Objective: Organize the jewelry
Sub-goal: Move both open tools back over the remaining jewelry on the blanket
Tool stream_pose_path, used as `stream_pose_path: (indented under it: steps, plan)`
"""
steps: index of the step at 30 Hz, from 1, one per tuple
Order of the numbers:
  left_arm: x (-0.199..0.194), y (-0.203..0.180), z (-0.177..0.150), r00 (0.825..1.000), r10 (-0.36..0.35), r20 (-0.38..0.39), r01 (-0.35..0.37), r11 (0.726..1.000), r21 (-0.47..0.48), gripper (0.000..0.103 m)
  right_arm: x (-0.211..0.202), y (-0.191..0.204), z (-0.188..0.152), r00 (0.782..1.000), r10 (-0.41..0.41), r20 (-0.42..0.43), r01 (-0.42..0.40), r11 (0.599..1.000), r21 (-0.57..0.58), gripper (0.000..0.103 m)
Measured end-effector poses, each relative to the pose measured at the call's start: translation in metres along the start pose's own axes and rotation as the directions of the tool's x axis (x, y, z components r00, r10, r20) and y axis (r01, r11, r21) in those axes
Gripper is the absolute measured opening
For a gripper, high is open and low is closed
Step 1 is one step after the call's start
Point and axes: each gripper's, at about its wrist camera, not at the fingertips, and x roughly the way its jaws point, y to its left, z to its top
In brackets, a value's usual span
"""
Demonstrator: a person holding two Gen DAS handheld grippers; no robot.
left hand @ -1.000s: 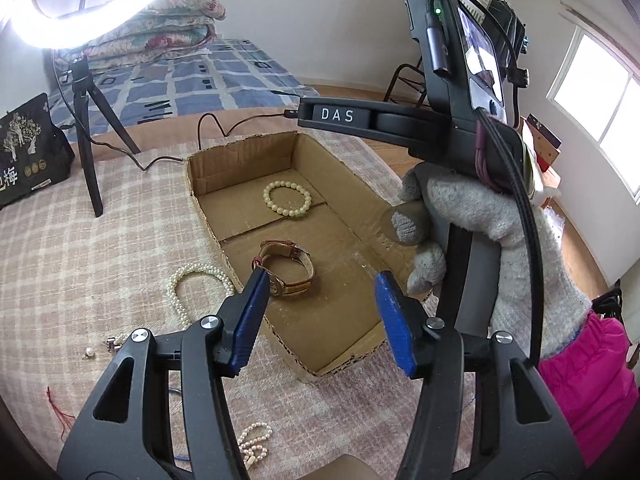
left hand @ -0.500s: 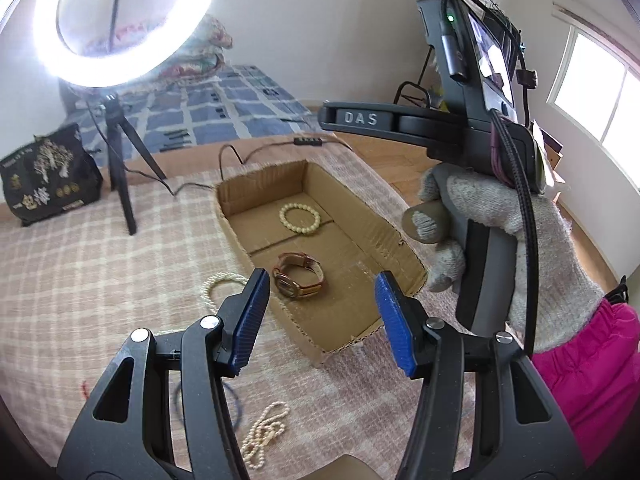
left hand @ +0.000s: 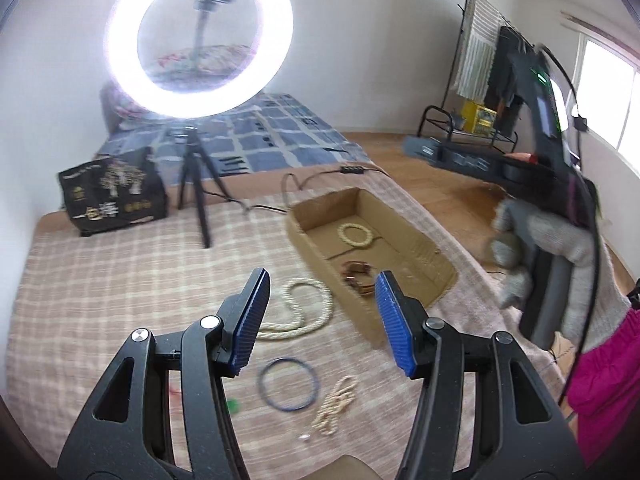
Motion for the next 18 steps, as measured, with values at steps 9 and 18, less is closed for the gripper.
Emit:
stream_pose_path:
  steps: [9, 18]
  plan:
    - [-0.040, 0.081, -0.012, 0.994, 0.109, 0.034, -0.106, 0.992, -0.071, 0.056, -0.034, 0.037, -0.039, 0.998, 0.067, -0.012, -0.068, 0.995, -0.067, 0.072]
    - [-0.043, 0.146, -0.039, 0.987, 0.158, -0.009, -0.158, 0.973, -0.170, 0.056, -0.053, 0.075, -0.092, 0.985, 0.158, -0.072, -0.167, 0.975, -0.149, 0.072]
